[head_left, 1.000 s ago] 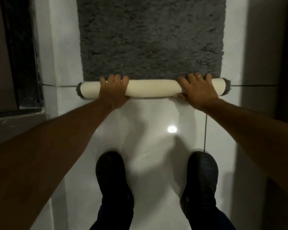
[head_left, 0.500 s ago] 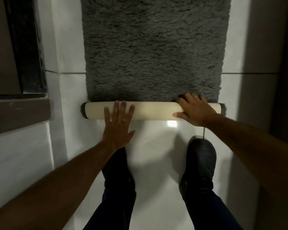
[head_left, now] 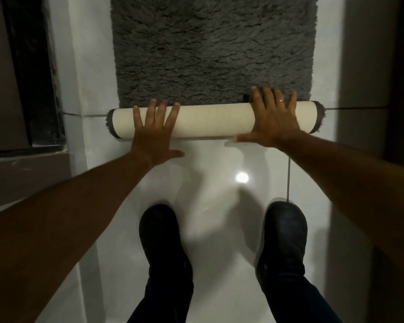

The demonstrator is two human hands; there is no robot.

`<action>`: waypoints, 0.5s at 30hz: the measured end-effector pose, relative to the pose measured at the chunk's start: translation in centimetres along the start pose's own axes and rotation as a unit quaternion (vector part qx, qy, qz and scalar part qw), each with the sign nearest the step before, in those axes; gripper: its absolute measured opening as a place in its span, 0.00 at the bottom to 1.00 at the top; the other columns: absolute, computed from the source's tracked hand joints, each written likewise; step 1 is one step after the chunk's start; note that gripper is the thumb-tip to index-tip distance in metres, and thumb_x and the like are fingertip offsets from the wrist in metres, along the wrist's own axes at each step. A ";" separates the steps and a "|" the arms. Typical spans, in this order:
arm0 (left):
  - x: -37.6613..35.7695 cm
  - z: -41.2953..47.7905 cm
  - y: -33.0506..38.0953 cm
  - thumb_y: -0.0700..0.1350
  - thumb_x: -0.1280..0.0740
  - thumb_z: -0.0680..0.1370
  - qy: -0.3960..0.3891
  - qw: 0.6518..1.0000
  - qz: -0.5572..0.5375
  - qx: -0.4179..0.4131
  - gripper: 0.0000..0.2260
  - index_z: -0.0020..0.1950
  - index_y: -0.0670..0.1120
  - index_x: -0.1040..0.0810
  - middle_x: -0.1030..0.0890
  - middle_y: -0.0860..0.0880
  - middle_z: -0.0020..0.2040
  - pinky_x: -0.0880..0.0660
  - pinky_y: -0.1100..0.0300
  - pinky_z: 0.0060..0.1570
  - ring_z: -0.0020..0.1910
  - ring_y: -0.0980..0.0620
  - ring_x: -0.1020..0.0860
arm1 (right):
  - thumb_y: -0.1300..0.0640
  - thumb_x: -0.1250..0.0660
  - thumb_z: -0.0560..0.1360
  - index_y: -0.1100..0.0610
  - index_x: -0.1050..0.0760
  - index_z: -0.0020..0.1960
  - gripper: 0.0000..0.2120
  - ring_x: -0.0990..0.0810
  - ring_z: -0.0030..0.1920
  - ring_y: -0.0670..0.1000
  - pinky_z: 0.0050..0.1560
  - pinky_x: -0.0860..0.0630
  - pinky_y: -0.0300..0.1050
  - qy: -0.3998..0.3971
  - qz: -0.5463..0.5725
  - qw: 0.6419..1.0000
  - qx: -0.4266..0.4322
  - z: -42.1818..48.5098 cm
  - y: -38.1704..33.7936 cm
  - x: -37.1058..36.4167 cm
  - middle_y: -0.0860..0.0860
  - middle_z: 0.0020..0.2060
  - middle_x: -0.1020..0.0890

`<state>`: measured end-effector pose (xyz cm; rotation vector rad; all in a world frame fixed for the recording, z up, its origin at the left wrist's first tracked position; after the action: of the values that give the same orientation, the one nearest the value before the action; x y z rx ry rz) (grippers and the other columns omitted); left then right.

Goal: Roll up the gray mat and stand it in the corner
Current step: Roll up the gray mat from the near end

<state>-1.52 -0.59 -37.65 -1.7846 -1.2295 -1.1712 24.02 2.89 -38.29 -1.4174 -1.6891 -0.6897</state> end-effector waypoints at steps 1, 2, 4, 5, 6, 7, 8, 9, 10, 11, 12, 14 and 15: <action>-0.1 0.4 -0.1 0.66 0.23 0.60 -0.011 1.000 0.011 0.011 0.55 0.78 0.46 0.44 0.33 0.36 0.72 0.46 0.28 0.69 0.72 0.35 0.37 | 0.23 0.33 0.60 0.56 0.48 0.78 0.60 0.41 0.75 0.66 0.71 0.50 0.77 0.000 -0.001 1.000 0.008 -0.2 0.0 0.1 0.62 0.75 0.38; 0.0 0.9 -0.2 0.64 0.22 0.61 -0.014 0.999 0.020 0.025 0.52 0.77 0.46 0.42 0.31 0.37 0.70 0.44 0.29 0.68 0.69 0.36 0.33 | 0.25 0.30 0.60 0.56 0.44 0.76 0.57 0.37 0.72 0.66 0.71 0.47 0.77 0.007 -0.007 1.000 0.015 -0.5 -0.1 0.2 0.62 0.72 0.34; 0.6 1.6 -0.1 0.59 0.24 0.66 -0.001 0.998 0.052 0.036 0.39 0.72 0.46 0.34 0.24 0.38 0.62 0.34 0.33 0.63 0.60 0.37 0.27 | 0.32 0.26 0.63 0.57 0.38 0.72 0.48 0.32 0.68 0.66 0.69 0.41 0.75 0.032 -0.028 0.999 0.029 -1.1 -0.4 0.5 0.63 0.67 0.28; 1.0 1.6 0.1 0.57 0.25 0.68 0.013 0.997 0.065 0.034 0.34 0.68 0.46 0.31 0.22 0.39 0.57 0.30 0.35 0.60 0.55 0.38 0.25 | 0.35 0.25 0.65 0.57 0.36 0.71 0.44 0.30 0.66 0.66 0.68 0.39 0.74 0.040 -0.033 0.998 0.034 -1.3 -0.5 0.6 0.63 0.65 0.27; 1.0 1.4 0.2 0.55 0.25 0.68 0.021 0.997 0.067 0.030 0.30 0.66 0.46 0.30 0.21 0.40 0.55 0.29 0.36 0.57 0.53 0.39 0.24 | 0.36 0.25 0.66 0.57 0.35 0.70 0.41 0.29 0.65 0.66 0.67 0.38 0.72 0.041 -0.030 0.998 0.039 -1.6 -0.6 0.5 0.63 0.64 0.26; 0.8 0.8 0.3 0.55 0.24 0.68 0.011 0.998 0.052 0.025 0.30 0.65 0.46 0.30 0.21 0.40 0.54 0.29 0.36 0.57 0.52 0.38 0.24 | 0.38 0.25 0.66 0.56 0.34 0.69 0.39 0.28 0.64 0.66 0.66 0.37 0.71 0.033 -0.019 0.998 0.047 -2.1 -0.7 0.2 0.62 0.63 0.25; 0.2 0.2 0.4 0.55 0.24 0.68 -0.011 0.999 0.030 0.019 0.30 0.65 0.47 0.31 0.22 0.40 0.56 0.30 0.35 0.58 0.54 0.38 0.25 | 0.38 0.25 0.67 0.55 0.34 0.68 0.38 0.28 0.64 0.65 0.65 0.36 0.70 0.020 -0.007 0.998 0.056 -2.7 -0.7 -0.3 0.61 0.63 0.24; -0.6 -0.5 0.6 0.56 0.25 0.69 -0.047 0.999 0.012 0.012 0.32 0.68 0.47 0.33 0.23 0.40 0.60 0.32 0.34 0.59 0.58 0.38 0.26 | 0.37 0.26 0.67 0.54 0.34 0.68 0.37 0.27 0.64 0.64 0.65 0.35 0.68 0.001 0.002 0.998 0.065 -3.5 -0.7 -1.0 0.60 0.63 0.24; -1.8 -1.5 1.0 0.58 0.27 0.70 -0.095 0.995 0.000 0.007 0.34 0.70 0.48 0.35 0.26 0.40 0.64 0.33 0.33 0.61 0.62 0.38 0.29 | 0.35 0.28 0.68 0.52 0.34 0.68 0.37 0.27 0.64 0.63 0.65 0.35 0.66 -0.028 0.009 0.997 0.075 -4.5 -0.9 -2.1 0.58 0.64 0.24; -2.9 -2.8 1.6 0.59 0.28 0.71 -0.147 0.989 -0.007 -0.003 0.35 0.72 0.49 0.38 0.28 0.41 0.66 0.34 0.33 0.62 0.64 0.38 0.31 | 0.32 0.30 0.68 0.51 0.35 0.69 0.37 0.27 0.64 0.61 0.65 0.34 0.65 -0.065 0.012 0.994 0.083 -5.6 -1.1 -3.4 0.57 0.65 0.24; -3.9 -4.2 2.4 0.60 0.29 0.72 -0.190 0.982 -0.011 -0.013 0.35 0.73 0.50 0.40 0.30 0.42 0.67 0.35 0.33 0.63 0.66 0.39 0.32 | 0.30 0.31 0.68 0.51 0.35 0.70 0.38 0.28 0.65 0.60 0.66 0.35 0.64 -0.103 0.017 0.991 0.086 -6.9 -1.4 -4.9 0.56 0.67 0.25; -5.6 -6.3 3.8 0.59 0.29 0.73 -0.248 0.968 -0.027 -0.024 0.35 0.74 0.50 0.41 0.31 0.42 0.68 0.36 0.33 0.64 0.67 0.39 0.34 | 0.28 0.34 0.68 0.50 0.37 0.72 0.40 0.30 0.68 0.60 0.68 0.36 0.65 -0.147 0.020 0.987 0.068 -9.0 -1.4 -7.2 0.55 0.69 0.28; -6.2 -7.3 4.4 0.58 0.29 0.73 -0.281 0.959 -0.032 -0.030 0.35 0.74 0.50 0.42 0.31 0.42 0.69 0.38 0.32 0.64 0.68 0.39 0.34 | 0.28 0.36 0.69 0.51 0.38 0.73 0.41 0.31 0.70 0.60 0.69 0.37 0.66 -0.145 0.012 0.987 0.063 -10.5 -1.7 -7.8 0.55 0.70 0.28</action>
<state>-0.55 -10.61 -40.74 -2.2278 -1.5877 -0.7546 25.19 -10.22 -39.22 -1.5000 -1.8988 -0.3675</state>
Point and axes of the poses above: each hand's wrist, its own z-axis towards the middle knuckle, its own x-axis out of the back of the hand, y = z × x, the point moved 10 cm from there along z, towards the middle knuckle
